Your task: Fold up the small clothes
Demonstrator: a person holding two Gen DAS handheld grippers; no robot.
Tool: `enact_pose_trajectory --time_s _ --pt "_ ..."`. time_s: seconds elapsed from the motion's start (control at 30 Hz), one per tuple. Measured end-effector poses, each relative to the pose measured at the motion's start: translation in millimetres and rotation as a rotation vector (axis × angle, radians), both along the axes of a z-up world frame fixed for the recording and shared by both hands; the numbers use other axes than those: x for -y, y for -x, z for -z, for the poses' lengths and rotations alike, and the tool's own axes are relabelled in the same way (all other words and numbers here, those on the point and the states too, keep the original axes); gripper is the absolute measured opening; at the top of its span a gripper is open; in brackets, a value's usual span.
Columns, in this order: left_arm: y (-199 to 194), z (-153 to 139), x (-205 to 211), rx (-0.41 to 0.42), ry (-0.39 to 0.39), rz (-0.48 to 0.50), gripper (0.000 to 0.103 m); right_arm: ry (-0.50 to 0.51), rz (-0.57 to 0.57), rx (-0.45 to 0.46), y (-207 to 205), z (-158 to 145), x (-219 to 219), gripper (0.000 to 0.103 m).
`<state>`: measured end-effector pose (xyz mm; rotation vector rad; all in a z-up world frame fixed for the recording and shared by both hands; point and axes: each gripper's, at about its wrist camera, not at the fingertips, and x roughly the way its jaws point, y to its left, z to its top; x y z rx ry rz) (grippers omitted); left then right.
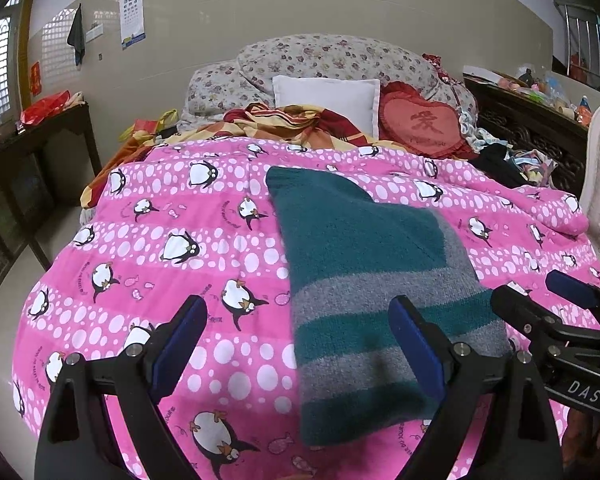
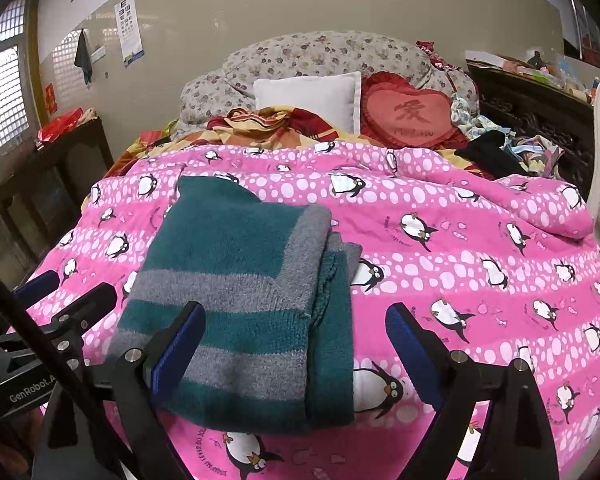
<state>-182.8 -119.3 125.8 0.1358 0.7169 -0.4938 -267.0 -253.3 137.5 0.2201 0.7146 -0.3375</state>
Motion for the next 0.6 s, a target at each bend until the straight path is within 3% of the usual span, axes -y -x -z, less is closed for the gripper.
enact_pose_trajectory --time_s 0.6 --pt "-0.7 0.9 -0.6 -0.002 -0.004 -0.003 0.092 -0.01 -0.002 -0.009 -1.6 2.8 0.6 0.094"
